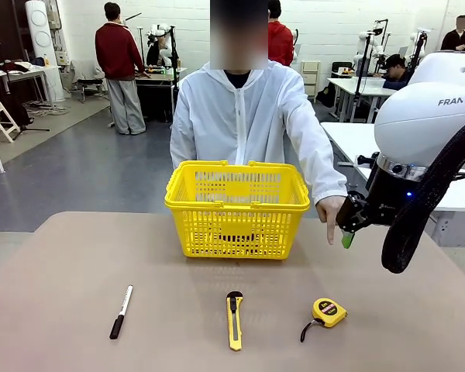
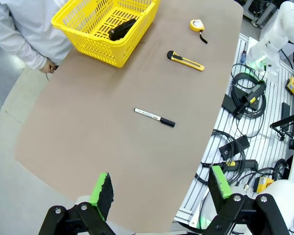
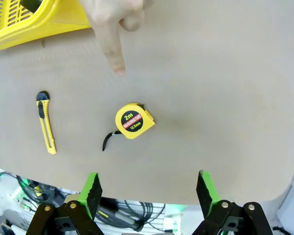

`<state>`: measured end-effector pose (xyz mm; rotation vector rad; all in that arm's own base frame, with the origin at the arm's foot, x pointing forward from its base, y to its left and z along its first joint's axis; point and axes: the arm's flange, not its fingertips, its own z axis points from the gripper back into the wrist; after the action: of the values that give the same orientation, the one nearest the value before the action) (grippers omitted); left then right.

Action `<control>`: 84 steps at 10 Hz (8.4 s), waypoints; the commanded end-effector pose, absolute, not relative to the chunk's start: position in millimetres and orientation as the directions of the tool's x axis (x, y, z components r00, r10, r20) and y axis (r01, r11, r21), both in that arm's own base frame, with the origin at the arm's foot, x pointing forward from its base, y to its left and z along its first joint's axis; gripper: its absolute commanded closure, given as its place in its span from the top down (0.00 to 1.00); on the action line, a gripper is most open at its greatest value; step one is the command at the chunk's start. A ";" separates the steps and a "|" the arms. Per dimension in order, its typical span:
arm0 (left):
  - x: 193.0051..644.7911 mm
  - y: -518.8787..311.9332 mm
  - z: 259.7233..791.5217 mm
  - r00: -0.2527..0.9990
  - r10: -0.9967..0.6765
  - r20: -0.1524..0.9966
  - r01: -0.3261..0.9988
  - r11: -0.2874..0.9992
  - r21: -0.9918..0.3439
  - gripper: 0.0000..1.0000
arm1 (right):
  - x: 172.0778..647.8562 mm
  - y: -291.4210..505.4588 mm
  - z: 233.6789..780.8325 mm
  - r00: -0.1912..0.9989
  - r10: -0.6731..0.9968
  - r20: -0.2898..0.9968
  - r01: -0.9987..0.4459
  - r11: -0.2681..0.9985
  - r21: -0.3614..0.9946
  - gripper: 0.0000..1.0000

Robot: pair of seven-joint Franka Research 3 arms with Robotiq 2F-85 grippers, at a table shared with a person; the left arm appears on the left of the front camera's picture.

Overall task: Place the items the person wants into the basket.
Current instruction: Pick up the item the person points to and place it in the Market Basket.

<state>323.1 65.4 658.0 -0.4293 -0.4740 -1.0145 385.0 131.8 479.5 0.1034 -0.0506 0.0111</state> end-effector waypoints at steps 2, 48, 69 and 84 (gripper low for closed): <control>323.0 67.3 658.3 0.426 -0.701 0.572 0.889 0.440 -0.123 1.00 | 388.7 154.6 441.1 0.988 -0.126 0.084 0.119 0.989 0.082 1.00; 323.0 67.3 658.3 0.426 -0.701 0.572 0.889 0.440 -0.123 1.00 | 489.6 325.3 618.1 0.966 0.220 0.136 -0.210 0.974 -0.079 0.53; 323.0 67.3 658.3 0.426 -0.701 0.572 0.889 0.440 -0.123 1.00 | 618.0 350.7 453.6 0.842 0.539 0.033 -0.539 0.842 0.004 1.00; 323.0 67.3 658.3 0.426 -0.701 0.572 0.889 0.440 -0.123 1.00 | 347.9 132.2 554.2 0.871 0.363 0.330 -0.372 0.928 -0.039 1.00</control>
<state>323.5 65.0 657.4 -0.4318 -0.4670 -1.0143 421.2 176.5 589.9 0.0061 -0.2669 0.3459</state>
